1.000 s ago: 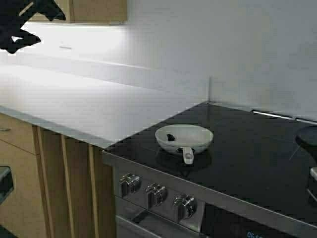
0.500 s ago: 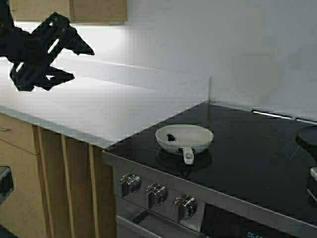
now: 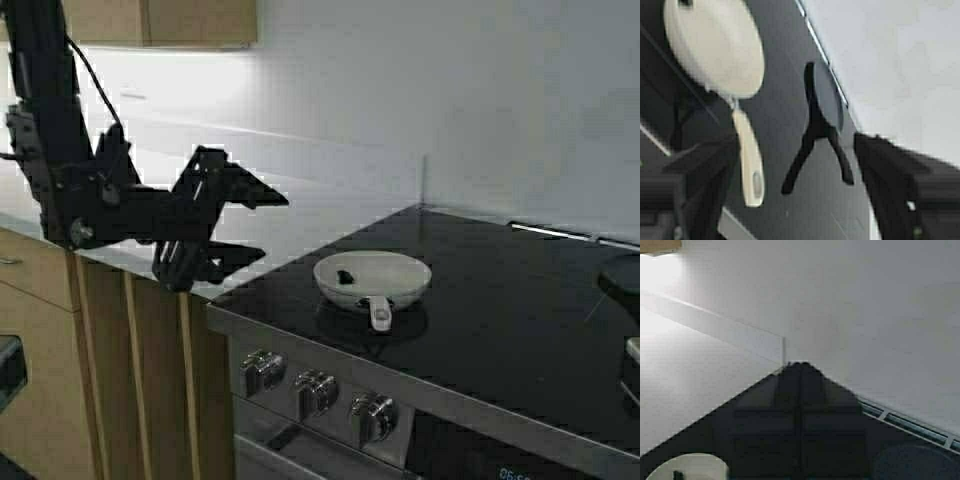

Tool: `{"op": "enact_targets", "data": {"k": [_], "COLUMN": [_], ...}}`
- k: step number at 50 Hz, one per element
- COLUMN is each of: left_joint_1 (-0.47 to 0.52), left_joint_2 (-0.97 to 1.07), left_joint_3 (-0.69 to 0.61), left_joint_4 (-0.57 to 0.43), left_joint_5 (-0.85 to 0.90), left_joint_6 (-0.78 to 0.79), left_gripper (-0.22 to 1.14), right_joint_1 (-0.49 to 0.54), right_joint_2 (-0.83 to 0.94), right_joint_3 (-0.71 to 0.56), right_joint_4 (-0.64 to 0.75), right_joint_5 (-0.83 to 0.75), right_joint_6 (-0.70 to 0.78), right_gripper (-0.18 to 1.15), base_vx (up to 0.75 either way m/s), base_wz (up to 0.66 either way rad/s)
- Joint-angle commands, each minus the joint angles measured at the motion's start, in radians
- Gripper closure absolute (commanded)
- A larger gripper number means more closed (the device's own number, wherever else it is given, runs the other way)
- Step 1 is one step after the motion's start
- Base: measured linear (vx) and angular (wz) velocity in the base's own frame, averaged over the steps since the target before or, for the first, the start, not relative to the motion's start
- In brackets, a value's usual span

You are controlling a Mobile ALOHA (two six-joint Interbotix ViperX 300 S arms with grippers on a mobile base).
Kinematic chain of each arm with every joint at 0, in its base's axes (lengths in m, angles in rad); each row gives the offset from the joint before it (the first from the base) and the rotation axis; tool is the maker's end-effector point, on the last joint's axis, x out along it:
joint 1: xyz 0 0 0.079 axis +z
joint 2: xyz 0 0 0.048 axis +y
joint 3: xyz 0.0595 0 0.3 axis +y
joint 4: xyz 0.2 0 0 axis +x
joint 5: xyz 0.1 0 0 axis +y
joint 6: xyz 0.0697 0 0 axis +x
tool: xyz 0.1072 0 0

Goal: Wash the pan

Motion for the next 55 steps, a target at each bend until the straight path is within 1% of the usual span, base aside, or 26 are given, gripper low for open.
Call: {"op": "enact_targets", "data": {"k": [1,13,30,55], "left_joint_1": [-0.025,-0.071,-0.126,-0.199], "left_joint_2": [0.083,0.209,0.310,0.353], "left_joint_3": [-0.078,-0.201,-0.330,-0.515], "left_joint_4": [-0.003,-0.026,-0.087,-0.106], "left_joint_5": [-0.035,-0.048,-0.023,0.163], "left_joint_6": [-0.061,-0.184,-0.272,-0.325], "left_gripper": [-0.09,-0.09,-0.09,-0.09], "right_joint_1": [0.002,0.003,0.002,0.003], "right_joint_2": [0.005,0.006,0.008,0.008], "right_joint_3": [-0.011,-0.009,-0.009,-0.009], "right_joint_4": [-0.002,-0.002,-0.002,-0.002], "right_joint_5": [-0.003,-0.003,0.000,0.000], "right_joint_6": [0.002,0.002,0.002,0.003], "right_gripper": [0.91,0.91,0.91,0.91], "base_vx": [0.00,0.00,0.00,0.00], "base_wz": [0.00,0.00,0.00,0.00]}}
